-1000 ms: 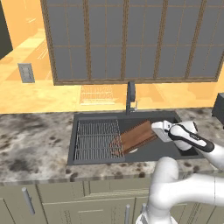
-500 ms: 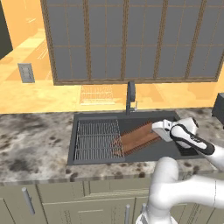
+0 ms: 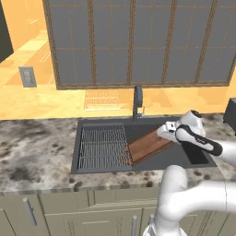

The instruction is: Move the cutting board and knife to the sink. Then move spray from the cabinet to the counter.

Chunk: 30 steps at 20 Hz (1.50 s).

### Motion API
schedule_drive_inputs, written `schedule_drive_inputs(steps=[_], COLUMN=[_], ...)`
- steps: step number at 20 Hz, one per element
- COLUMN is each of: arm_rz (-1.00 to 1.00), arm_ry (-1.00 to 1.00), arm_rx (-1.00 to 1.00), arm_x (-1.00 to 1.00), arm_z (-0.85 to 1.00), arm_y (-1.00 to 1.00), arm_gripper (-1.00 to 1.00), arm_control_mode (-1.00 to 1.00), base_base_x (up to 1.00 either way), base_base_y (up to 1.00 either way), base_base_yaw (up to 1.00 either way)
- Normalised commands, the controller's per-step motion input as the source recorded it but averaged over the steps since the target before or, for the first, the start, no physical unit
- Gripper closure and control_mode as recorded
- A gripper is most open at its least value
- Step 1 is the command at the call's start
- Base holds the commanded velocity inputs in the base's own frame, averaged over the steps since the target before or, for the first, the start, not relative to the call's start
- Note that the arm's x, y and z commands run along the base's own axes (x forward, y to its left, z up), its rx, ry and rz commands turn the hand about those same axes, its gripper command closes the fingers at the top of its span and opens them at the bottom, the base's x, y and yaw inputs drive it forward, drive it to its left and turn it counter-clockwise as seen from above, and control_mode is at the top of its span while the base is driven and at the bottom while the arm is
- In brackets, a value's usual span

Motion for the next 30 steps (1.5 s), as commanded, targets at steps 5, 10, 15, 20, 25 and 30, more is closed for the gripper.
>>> schedule_drive_inputs(steps=[5,10,15,20,25,30], arm_rz=[0.00,0.00,0.00,0.00,0.01,0.01], arm_ry=[0.06,0.05,0.01,0.01,0.00,0.00], arm_rx=[-0.30,-0.21,-0.07,0.00,0.00,0.00], arm_x=[-0.16,-0.22,-0.25,-0.37,-0.54,-0.53], arm_z=[0.12,0.17,0.28,0.47,0.50,0.50], arm_y=[-0.16,-0.12,-0.12,-0.08,-0.07,-0.03], arm_gripper=[-1.00,-1.00,-1.00,-1.00,-1.00,-1.00], arm_control_mode=[-1.00,-1.00,-1.00,-1.00,-1.00,-1.00], base_base_x=[0.00,0.00,0.00,0.00,0.00,0.00], base_base_y=[0.00,0.00,0.00,0.00,0.00,0.00], base_base_yaw=[0.00,0.00,0.00,0.00,0.00,0.00])
